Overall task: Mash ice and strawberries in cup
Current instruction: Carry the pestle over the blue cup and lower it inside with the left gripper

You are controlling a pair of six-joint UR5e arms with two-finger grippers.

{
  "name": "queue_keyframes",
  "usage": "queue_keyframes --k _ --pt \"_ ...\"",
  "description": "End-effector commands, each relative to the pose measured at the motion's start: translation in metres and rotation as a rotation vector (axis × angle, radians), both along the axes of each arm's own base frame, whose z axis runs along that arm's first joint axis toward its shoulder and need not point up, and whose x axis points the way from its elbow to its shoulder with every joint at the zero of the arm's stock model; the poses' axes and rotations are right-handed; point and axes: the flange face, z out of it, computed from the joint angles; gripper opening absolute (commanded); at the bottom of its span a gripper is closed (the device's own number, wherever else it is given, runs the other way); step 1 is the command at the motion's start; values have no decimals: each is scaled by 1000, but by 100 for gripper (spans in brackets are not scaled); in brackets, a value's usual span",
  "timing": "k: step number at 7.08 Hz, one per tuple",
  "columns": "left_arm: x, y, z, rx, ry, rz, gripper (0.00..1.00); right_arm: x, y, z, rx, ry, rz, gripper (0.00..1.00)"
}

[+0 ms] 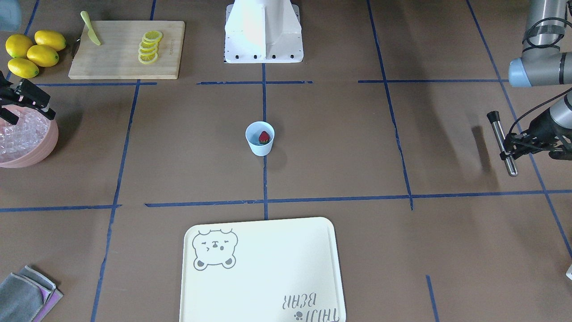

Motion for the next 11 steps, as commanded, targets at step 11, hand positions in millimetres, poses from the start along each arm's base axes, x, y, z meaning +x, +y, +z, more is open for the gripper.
queue_keyframes --k 11 --pt "275 105 -403 930 573 -274 3 -3 -5 8 -17 -12 -20 100"
